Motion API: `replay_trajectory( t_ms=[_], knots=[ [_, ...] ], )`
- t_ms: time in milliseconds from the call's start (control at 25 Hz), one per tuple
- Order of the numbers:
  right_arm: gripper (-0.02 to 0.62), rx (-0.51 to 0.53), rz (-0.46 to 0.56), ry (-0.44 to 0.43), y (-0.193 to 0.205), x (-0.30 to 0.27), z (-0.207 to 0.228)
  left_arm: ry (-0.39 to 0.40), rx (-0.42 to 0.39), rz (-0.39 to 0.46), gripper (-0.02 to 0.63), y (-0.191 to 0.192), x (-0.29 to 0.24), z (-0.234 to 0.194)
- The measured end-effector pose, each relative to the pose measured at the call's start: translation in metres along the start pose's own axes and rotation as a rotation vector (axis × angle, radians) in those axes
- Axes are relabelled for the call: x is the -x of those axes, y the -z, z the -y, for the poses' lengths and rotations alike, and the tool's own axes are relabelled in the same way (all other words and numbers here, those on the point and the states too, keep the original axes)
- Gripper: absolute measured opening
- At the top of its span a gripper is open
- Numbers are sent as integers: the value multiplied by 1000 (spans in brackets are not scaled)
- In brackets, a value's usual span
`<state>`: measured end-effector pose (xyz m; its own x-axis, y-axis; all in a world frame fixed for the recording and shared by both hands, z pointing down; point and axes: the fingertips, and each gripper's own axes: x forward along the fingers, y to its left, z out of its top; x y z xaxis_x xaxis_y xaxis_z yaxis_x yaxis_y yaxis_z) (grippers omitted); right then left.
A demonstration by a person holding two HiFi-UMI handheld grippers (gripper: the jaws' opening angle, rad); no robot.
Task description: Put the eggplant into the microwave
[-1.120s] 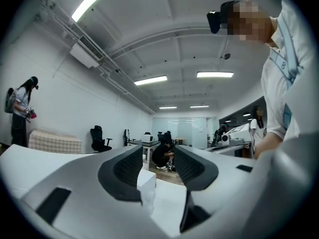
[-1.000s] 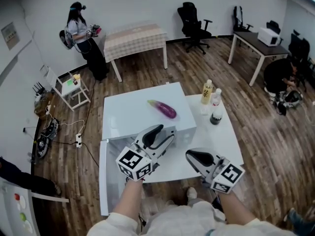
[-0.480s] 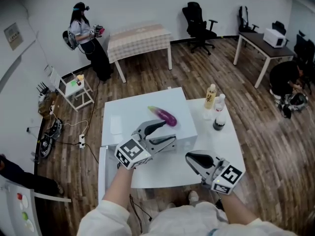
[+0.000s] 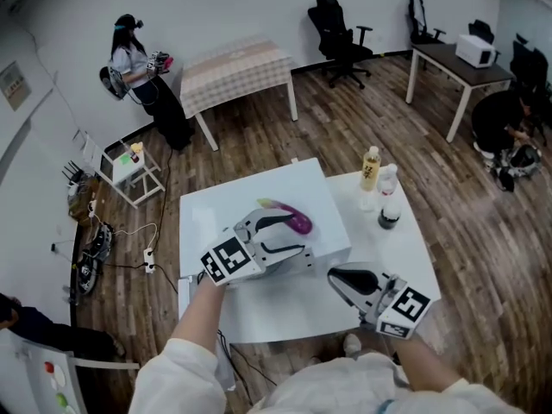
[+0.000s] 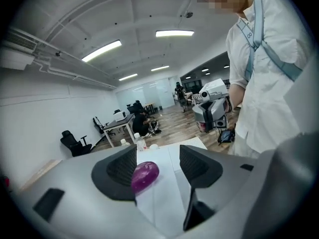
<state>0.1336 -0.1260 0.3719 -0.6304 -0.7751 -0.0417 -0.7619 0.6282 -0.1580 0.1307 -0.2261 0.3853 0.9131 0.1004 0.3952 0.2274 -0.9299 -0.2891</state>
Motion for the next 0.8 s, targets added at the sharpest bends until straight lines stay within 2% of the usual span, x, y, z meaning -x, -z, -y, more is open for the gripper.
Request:
replay_trajectory(
  t_ms=[200, 360, 800],
  knots=[
    [35, -10, -4, 8, 3, -7, 5, 95, -96, -101, 259, 17, -10, -7],
    [35, -21, -8, 17, 4, -14, 9, 117, -165, -147, 259, 28, -16, -13],
    [35, -33, -30, 40, 6, -19, 19, 157, -360, -356, 264, 60, -28, -23]
  ],
)
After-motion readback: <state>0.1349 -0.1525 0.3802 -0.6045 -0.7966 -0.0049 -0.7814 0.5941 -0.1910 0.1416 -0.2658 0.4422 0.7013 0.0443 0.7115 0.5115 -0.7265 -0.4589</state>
